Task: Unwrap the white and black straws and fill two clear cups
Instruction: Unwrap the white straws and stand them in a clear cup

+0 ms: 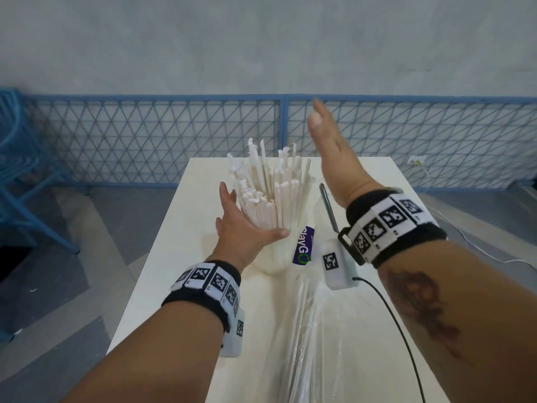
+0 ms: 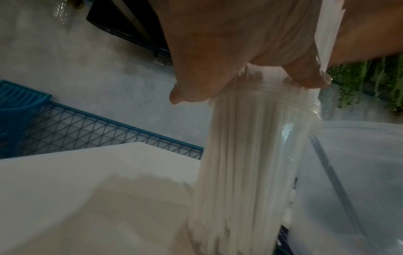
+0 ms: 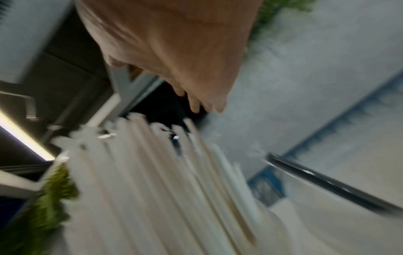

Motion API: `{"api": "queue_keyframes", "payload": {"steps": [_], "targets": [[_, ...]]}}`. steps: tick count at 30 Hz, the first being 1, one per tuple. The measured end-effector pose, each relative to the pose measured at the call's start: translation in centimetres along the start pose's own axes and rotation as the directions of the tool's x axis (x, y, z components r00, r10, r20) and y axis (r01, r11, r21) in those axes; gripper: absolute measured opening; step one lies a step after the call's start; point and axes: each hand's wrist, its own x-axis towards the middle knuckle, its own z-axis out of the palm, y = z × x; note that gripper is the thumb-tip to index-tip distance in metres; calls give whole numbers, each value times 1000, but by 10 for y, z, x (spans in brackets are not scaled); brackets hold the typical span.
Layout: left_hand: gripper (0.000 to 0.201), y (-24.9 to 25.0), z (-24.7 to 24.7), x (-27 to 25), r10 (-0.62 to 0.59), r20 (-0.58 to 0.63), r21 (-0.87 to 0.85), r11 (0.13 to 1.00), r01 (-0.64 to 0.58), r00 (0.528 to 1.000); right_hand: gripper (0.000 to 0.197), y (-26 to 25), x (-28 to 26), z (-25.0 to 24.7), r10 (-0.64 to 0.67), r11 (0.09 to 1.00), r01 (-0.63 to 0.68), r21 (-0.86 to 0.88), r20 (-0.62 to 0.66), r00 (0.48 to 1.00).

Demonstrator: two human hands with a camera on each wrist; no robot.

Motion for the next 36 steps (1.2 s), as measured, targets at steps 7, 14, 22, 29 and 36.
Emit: {"api": "queue_keyframes", "payload": {"steps": [7, 14, 22, 29, 36], "targets": [[152, 20, -4, 5, 15, 100, 144, 989, -29, 995, 86, 46, -1, 30, 324, 916, -355, 185, 178, 929], [120, 10, -3, 14, 185, 27, -21, 983, -185, 982, 49, 35, -7, 49, 222, 955, -258, 145, 226, 948], [140, 12, -5, 16, 127, 63, -92, 988, -121, 990, 49, 59, -6, 61, 80, 990, -44, -134, 277, 957], [102, 11, -11, 19, 72, 57, 63, 995, -76, 996, 53, -15, 17, 44, -319, 858, 375, -350, 207, 925], [130, 3, -3, 32, 214, 177, -22, 977, -213, 961, 60, 23, 20, 63, 82, 547, 361, -755, 477, 875]]}}
